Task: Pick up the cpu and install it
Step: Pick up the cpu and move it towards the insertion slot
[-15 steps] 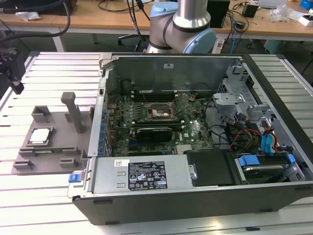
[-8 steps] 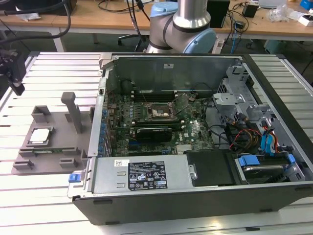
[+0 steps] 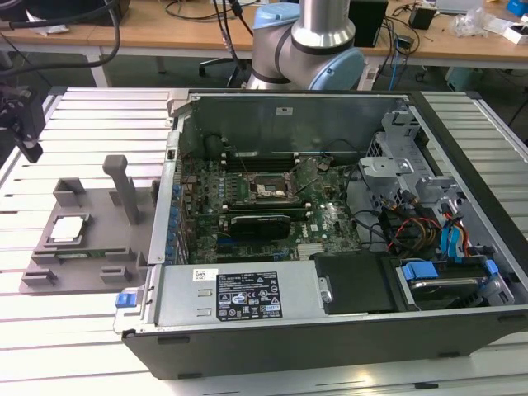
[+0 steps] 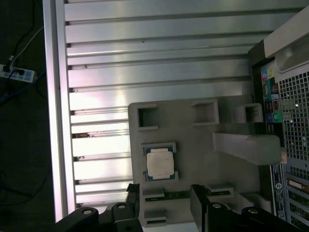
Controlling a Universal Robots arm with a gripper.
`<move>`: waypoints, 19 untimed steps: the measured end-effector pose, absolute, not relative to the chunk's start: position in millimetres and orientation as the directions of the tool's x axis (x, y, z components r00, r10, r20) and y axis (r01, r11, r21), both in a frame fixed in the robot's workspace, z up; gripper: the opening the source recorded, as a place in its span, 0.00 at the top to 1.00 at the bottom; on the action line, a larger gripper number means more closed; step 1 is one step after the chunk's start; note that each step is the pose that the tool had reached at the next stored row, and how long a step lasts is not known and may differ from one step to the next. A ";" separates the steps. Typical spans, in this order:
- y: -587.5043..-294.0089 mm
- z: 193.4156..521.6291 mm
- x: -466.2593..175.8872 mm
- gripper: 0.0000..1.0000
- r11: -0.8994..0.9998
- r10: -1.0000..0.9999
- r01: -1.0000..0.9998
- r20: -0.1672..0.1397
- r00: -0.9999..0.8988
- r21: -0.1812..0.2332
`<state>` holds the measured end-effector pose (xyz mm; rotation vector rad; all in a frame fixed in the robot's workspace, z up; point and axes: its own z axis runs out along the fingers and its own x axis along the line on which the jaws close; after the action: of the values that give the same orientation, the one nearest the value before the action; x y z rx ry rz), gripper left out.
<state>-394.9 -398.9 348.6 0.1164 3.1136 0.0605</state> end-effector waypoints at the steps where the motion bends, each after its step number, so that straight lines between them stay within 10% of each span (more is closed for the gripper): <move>1: -398.8 348.4 -394.9 0.46 0.996 0.075 0.074 -0.024 -0.997 0.040; 19: -396.3 338.4 -394.1 0.46 0.998 0.067 0.067 -0.027 -0.997 0.002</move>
<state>-394.1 -396.3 338.4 0.1047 3.1133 0.0019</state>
